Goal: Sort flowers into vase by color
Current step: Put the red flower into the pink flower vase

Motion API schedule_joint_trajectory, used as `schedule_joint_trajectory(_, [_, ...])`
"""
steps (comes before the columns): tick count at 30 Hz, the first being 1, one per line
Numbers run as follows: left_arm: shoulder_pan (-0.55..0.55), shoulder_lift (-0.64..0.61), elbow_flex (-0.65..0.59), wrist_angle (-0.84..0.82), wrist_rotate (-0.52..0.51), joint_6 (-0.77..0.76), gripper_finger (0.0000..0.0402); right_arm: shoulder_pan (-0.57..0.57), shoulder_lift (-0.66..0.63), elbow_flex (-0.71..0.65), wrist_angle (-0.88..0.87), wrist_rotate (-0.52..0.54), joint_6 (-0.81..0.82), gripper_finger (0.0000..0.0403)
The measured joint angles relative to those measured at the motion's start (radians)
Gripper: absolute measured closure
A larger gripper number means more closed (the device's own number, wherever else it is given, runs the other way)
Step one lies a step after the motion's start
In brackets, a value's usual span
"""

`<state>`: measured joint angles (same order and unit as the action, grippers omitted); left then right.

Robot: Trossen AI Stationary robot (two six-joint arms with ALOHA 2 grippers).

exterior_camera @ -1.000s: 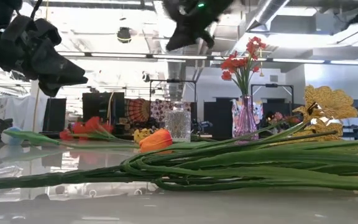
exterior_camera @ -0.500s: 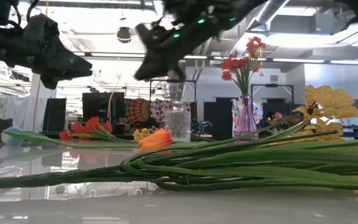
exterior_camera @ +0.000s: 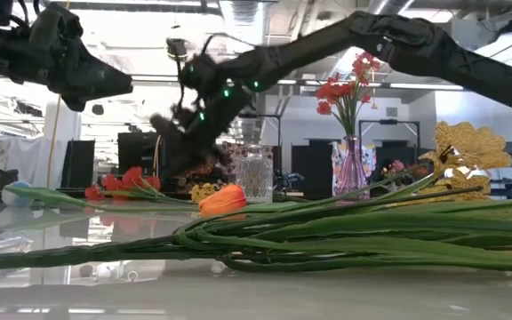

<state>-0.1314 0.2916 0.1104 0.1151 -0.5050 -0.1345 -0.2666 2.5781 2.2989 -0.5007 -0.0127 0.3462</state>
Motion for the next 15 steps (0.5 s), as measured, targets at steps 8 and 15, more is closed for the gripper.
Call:
schedule_joint_trajectory(8, [0.000,0.000,0.000,-0.012,-0.032,0.001,0.0276,-0.011,0.033,0.002,-0.011,0.030,-0.035,0.0227])
schedule_joint_trajectory(15, [0.001,0.000,0.000,-0.012,-0.035,-0.002,0.0276,-0.004,0.064,0.004,0.056,0.062,-0.067,0.0153])
